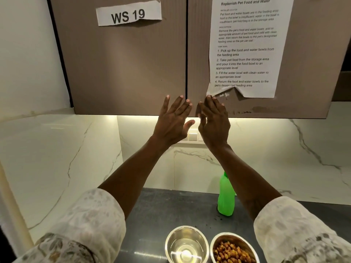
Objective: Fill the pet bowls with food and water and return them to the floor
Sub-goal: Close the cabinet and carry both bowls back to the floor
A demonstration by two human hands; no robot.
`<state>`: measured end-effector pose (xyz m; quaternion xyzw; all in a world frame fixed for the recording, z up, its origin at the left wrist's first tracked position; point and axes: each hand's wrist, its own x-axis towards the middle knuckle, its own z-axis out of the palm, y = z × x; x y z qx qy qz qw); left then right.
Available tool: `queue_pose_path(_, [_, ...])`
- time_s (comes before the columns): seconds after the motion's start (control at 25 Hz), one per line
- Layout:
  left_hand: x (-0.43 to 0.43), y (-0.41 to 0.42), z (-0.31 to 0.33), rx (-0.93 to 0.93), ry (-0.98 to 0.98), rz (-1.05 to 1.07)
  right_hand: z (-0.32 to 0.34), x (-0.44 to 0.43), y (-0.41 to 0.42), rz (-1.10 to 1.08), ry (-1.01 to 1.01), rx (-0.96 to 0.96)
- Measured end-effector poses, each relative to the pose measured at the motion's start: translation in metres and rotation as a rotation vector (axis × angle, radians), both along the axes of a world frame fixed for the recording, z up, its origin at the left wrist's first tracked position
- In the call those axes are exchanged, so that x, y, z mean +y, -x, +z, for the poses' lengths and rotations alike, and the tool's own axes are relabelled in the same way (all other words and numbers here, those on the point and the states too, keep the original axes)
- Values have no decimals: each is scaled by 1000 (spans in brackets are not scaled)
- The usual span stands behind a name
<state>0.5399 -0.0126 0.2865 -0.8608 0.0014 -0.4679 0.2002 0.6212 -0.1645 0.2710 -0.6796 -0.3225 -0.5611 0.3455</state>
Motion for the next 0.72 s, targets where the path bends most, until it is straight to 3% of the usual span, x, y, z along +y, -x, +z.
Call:
queue_pose_path(0.2, [0, -1, 1, 47, -5, 50, -1, 3, -2, 15, 19, 43])
queue_pose_path(0.48, [-7, 6, -4, 116, 95, 16, -7, -15, 18, 167, 71, 276])
queue_pose_path(0.72, [-21, 33, -54, 157, 210, -81, -44, -43, 41, 173, 128, 380])
